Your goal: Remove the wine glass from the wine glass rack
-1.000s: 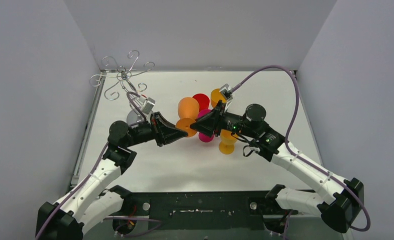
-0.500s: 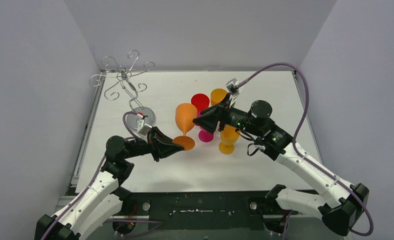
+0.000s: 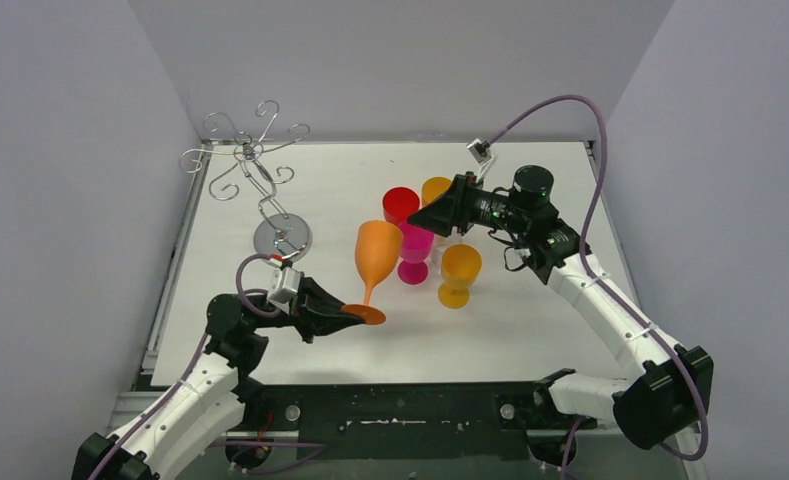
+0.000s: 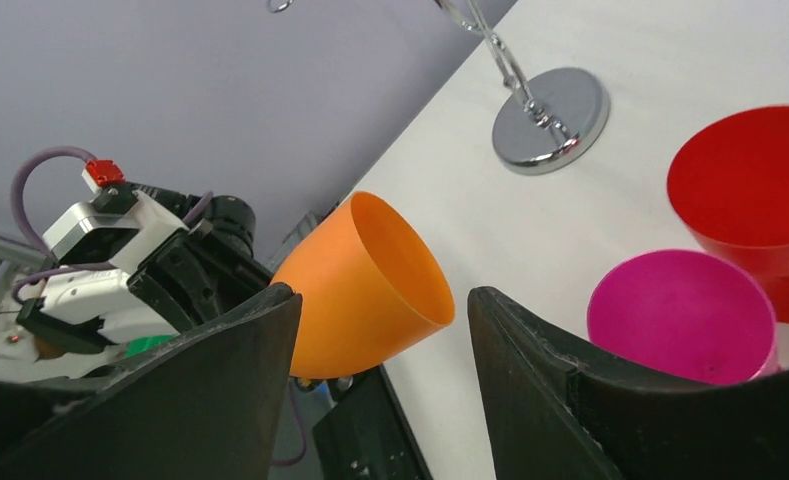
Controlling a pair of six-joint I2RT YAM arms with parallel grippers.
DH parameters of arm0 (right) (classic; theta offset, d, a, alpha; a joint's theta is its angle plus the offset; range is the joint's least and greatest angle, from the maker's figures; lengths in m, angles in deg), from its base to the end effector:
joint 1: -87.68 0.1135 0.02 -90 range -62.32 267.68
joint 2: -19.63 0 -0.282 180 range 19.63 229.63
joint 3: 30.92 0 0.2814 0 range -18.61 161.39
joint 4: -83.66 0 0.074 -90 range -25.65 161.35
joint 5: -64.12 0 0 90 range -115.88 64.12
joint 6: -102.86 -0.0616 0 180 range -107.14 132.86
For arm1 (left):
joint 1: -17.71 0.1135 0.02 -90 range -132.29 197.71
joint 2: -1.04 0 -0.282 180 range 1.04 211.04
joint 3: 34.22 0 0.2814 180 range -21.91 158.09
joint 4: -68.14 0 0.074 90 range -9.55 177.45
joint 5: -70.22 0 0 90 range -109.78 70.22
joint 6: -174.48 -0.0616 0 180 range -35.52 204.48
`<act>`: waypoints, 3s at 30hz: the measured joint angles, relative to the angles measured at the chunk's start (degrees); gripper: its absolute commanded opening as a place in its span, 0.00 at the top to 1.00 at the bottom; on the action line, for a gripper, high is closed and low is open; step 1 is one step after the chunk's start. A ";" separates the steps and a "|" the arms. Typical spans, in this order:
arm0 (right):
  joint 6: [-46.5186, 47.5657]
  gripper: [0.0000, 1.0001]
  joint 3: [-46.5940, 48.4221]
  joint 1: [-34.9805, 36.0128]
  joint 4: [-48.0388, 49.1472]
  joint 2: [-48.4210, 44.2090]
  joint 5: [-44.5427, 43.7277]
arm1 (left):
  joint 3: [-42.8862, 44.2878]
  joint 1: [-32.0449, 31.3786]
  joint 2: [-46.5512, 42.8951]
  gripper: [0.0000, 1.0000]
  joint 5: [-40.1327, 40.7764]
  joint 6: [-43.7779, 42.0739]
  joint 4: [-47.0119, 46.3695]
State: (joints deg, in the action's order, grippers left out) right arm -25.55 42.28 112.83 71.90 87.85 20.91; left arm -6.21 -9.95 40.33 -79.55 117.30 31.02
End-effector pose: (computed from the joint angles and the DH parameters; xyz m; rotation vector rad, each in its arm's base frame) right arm 0.2625 0.1728 0.3861 -0.4705 1.8341 1.4768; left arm 0.1278 -0.1271 0.2828 0.9692 1.1578 -1.4468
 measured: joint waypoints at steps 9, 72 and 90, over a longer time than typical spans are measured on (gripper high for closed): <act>-6.05 0.43 0.83 -0.76 1.11 6.64 13.51 | -0.44 -0.04 5.44 1.00 -5.09 2.16 -7.98; 9.16 1.00 8.70 6.67 -17.73 9.18 10.47 | 5.55 0.61 -3.78 0.03 4.90 -11.06 21.27; 28.13 1.00 0.33 35.15 -26.32 7.23 -43.30 | 13.68 0.87 -4.15 0.03 43.60 -4.39 47.50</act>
State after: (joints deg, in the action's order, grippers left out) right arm 2.58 42.61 147.97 45.59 95.09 -22.39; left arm 7.47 -9.08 36.18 -35.95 112.90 78.51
